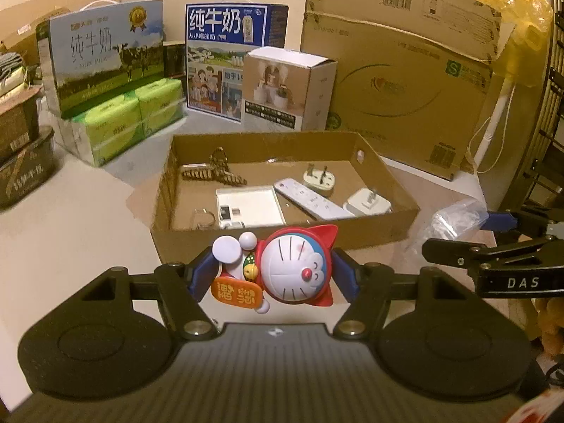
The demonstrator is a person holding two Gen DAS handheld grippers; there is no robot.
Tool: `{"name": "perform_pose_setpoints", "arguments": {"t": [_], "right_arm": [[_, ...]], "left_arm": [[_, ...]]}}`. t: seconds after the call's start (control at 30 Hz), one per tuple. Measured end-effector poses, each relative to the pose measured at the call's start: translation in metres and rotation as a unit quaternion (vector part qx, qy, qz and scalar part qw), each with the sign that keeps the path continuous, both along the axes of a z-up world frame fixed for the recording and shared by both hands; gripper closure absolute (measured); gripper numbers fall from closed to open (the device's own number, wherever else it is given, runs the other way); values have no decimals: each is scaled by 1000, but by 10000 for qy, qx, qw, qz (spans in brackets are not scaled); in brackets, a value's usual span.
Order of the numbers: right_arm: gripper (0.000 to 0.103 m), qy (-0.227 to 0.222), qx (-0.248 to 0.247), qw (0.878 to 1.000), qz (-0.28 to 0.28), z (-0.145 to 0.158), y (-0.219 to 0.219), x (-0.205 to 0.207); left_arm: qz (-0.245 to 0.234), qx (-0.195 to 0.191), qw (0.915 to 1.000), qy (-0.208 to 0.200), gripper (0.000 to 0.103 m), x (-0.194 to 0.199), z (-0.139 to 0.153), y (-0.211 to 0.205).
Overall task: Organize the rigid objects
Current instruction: 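Carry the Doraemon figure into the box with the left gripper while the right carries the floss box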
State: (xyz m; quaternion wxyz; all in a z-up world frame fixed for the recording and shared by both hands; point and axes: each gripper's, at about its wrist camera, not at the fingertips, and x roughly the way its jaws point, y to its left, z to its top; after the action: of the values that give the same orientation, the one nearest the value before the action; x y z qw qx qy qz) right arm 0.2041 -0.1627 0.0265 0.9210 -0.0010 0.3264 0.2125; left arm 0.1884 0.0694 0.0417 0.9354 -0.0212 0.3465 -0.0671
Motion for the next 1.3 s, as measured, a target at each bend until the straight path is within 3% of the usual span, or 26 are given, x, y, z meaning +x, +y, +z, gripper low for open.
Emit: {"name": "perform_pose_setpoints", "arguments": {"t": [0.7,1.03,1.3], "right_arm": [[19,14,-150,9993,332,25,13,85],[19,241,-198,9982,517,34,13,139],[19,479,-316,9966,598,34,20,189]], "left_arm": [[-267,216,9993,115,37,84,14,20],[-606,439,9968,294,37,125,17,20],[-566,454,9962,477,37,164,13,33]]}}
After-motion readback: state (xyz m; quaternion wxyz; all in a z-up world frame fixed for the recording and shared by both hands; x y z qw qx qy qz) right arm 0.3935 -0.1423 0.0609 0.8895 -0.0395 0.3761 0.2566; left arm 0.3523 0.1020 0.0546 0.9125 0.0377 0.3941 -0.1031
